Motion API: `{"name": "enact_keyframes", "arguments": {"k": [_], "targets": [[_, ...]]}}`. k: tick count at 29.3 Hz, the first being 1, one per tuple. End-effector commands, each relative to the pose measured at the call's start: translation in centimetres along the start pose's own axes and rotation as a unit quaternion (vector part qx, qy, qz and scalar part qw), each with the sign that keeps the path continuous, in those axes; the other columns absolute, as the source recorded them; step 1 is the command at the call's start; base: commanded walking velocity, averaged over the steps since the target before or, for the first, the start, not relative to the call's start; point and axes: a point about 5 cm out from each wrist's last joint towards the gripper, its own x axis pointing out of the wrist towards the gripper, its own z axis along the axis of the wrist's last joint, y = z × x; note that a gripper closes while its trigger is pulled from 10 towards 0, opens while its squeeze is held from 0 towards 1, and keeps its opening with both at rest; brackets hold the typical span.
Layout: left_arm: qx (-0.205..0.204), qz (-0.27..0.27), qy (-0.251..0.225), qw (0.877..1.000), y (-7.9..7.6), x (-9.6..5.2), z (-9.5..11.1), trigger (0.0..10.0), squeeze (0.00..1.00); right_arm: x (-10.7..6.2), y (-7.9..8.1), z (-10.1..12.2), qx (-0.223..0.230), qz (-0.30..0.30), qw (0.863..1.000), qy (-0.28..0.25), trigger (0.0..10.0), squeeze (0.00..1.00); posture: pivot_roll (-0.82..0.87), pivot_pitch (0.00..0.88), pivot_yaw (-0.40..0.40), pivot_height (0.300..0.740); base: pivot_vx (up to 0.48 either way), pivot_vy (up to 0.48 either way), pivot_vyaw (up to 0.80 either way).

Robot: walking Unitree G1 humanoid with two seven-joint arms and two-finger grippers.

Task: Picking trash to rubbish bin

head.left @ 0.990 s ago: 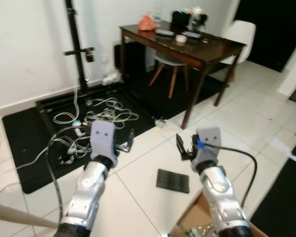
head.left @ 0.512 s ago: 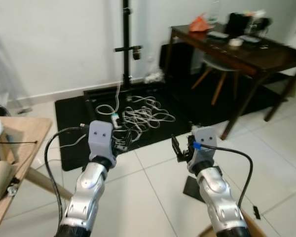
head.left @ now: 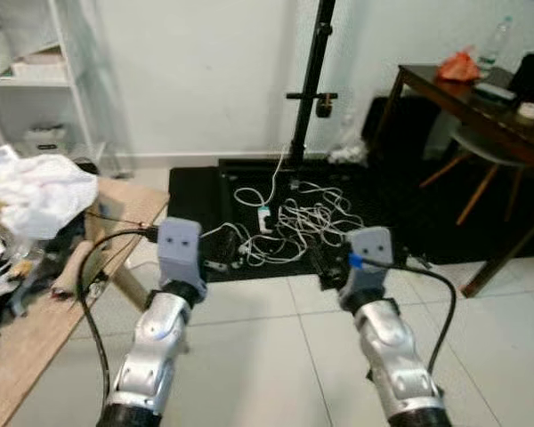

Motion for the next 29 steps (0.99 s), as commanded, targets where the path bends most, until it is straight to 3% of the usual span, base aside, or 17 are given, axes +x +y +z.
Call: {"name": "enact_keyframes", "arguments": {"k": [1, 29], "targets": [[0.002, -0.004, 0.001, 1.0, -0.17, -0.02, -0.02, 10.0, 0.0, -0.22, -0.27, -0.41, 0.0, -0.003, 1.0, 0.011, 10.0, 0.0, -0.01, 0.0, -0.054, 0.74, 0.0, 0.0, 0.8], [-0.002, -0.006, -0.001, 1.0, -0.25, -0.21, 0.03, 10.0, 0.0, -0.35, 0.01, -0.41, -0.006, 0.005, 1.0, 0.012, 10.0, 0.0, -0.01, 0.002, -0.057, 0.74, 0.0, 0.0, 0.8]]}}
